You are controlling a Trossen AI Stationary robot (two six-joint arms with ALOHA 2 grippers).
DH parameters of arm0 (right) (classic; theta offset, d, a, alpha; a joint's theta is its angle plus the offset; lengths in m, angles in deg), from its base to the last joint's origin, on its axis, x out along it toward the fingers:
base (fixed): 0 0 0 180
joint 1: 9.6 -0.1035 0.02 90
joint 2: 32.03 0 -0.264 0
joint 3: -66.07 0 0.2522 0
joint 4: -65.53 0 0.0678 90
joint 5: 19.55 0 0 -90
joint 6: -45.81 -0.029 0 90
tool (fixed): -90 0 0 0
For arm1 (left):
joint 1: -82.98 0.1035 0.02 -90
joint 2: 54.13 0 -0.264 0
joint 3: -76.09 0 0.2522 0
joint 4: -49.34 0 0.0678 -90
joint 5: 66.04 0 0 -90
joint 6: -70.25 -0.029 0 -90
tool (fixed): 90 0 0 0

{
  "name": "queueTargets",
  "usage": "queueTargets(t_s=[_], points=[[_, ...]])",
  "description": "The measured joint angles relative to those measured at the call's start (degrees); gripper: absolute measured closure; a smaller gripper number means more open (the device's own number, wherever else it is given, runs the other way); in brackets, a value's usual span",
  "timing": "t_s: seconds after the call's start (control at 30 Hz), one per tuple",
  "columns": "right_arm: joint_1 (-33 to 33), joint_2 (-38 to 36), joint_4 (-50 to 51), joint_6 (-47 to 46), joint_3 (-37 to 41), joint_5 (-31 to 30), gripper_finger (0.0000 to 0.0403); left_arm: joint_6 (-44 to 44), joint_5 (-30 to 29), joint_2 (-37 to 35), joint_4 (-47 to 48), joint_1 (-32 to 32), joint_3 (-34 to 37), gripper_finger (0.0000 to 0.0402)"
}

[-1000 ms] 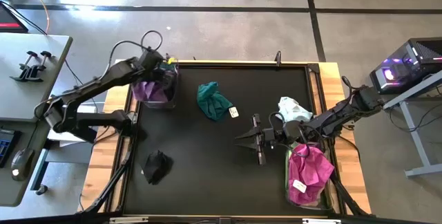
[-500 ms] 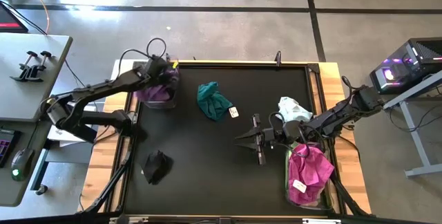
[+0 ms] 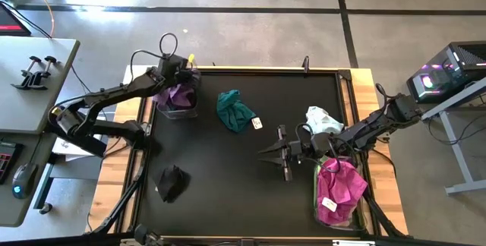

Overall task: Sort towels by color in basket
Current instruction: Put the purple towel into the top transparent bin

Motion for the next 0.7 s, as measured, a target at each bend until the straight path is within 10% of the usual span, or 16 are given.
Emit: queueTargets(t_s=[0.3,0.7], points=[[0.02,0.0,0.0,-0.03,0.0,0.04,0.0308,0.31,2.87,-6.63,21.18,-2.72,-11.48,0.0189],[0.0,0.0,-0.02,-0.16,0.0,0.11,0.0308,11.85,-17.84,-3.29,47.39,-5.24,-14.69,0.0234]])
